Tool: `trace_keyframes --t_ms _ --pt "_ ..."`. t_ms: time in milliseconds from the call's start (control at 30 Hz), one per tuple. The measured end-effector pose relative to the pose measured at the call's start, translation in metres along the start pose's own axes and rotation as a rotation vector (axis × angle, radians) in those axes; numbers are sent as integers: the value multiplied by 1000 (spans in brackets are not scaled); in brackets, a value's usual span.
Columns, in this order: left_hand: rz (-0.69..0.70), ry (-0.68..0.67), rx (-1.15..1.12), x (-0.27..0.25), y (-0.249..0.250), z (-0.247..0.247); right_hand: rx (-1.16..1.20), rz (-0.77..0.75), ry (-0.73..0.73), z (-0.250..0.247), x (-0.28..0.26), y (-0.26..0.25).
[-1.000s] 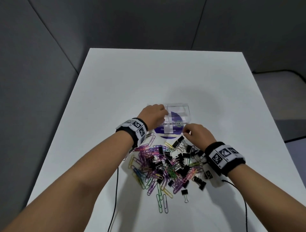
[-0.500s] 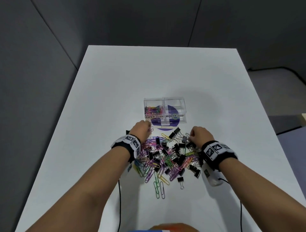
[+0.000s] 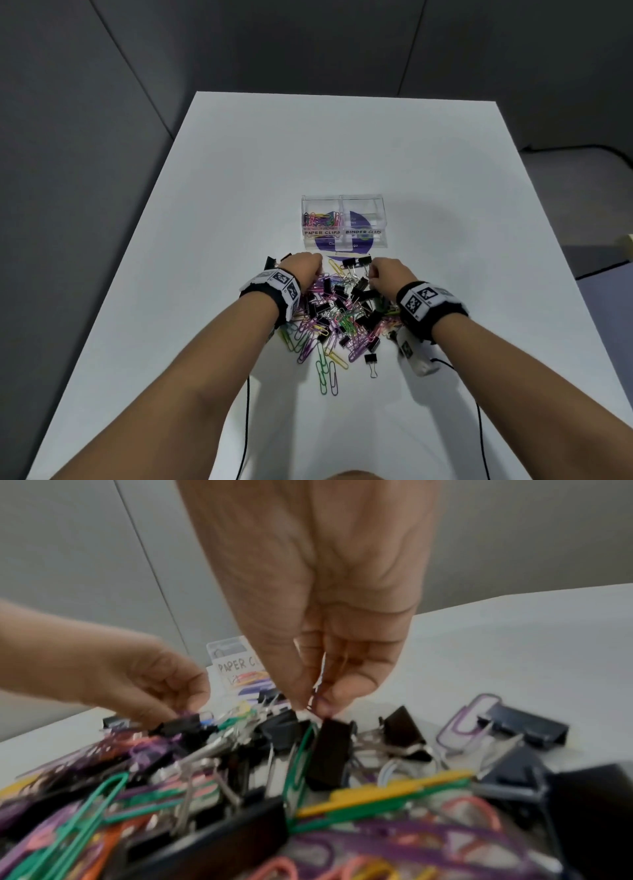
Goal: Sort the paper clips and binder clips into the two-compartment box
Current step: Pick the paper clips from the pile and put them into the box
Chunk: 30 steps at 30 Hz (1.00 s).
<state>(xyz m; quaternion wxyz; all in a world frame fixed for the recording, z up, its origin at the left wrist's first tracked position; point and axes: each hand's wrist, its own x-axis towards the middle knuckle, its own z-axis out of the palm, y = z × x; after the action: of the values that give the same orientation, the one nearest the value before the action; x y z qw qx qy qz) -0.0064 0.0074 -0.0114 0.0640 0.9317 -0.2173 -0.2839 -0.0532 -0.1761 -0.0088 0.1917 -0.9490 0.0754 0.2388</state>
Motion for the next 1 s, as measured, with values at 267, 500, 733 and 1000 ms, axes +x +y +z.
trace_keyframes --t_ms 267,500,733,1000 --pt "116 113 6 -16 -17 -20 148 50 116 -24 -23 25" --pt "24 13 6 -31 -39 -17 70 146 124 -11 -36 65" --pt "8 49 -66 -43 -44 -12 -199 81 94 -3 -40 70" --pt "-67 10 59 -52 -59 -8 -247 25 -16 -11 -25 49"
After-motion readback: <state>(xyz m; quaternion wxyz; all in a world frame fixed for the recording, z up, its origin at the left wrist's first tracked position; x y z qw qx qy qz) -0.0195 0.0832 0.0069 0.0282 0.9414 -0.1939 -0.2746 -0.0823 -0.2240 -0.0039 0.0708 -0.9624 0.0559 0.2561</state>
